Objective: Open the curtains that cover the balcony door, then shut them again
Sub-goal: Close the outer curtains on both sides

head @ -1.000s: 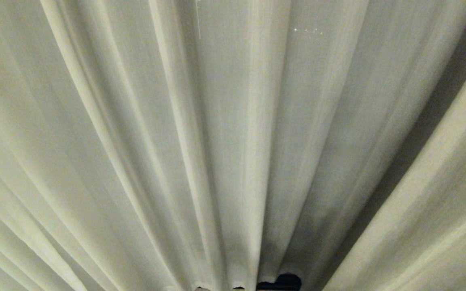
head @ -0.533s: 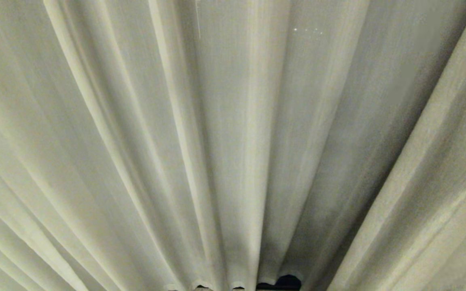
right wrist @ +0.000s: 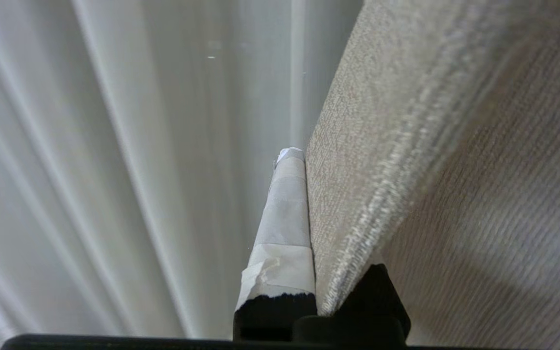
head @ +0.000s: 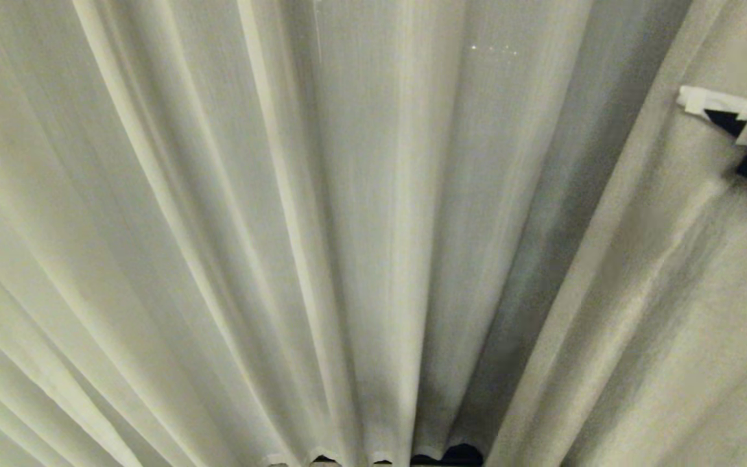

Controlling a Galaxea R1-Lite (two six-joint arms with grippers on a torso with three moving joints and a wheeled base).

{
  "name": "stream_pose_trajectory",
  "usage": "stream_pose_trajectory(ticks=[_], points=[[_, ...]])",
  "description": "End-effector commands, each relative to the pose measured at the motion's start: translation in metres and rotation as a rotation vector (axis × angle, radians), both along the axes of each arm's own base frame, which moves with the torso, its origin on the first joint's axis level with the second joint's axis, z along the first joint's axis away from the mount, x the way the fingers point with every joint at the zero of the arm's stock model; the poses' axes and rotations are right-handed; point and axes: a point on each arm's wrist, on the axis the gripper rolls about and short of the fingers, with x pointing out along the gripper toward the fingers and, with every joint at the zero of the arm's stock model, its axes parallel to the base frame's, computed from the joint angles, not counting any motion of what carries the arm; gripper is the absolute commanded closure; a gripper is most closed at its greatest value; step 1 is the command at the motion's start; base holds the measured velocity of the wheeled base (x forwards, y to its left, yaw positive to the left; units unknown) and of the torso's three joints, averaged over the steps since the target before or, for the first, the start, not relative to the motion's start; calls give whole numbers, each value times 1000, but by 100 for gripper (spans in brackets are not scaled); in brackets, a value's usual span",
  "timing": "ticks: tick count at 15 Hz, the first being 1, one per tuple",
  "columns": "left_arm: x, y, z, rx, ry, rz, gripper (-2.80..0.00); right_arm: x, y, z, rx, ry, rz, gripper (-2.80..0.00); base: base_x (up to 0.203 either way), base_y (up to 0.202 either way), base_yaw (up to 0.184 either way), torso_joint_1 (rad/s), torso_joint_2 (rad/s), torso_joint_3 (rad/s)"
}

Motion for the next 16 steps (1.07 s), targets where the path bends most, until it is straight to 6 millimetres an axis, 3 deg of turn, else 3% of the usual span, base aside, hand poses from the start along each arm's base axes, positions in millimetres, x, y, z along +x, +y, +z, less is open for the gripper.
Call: stream_pose_trajectory(ticks=[1, 5, 11, 16], points=[[0, 0, 0, 0, 0, 0, 0, 25, 18, -4, -8, 7, 3, 0, 0, 0, 0, 0, 0, 0], [0, 0, 0, 0, 0, 0, 0, 41, 49, 0, 1, 2, -57, 0, 0, 0, 0, 0, 0, 0], [0, 0, 0, 0, 0, 1, 0, 35, 87, 5, 4, -11, -20, 0, 0, 0, 0, 0, 0, 0], [0, 0, 0, 0, 0, 2, 0, 32, 106, 1, -25, -38, 7, 0, 0, 0, 0, 0, 0, 0]])
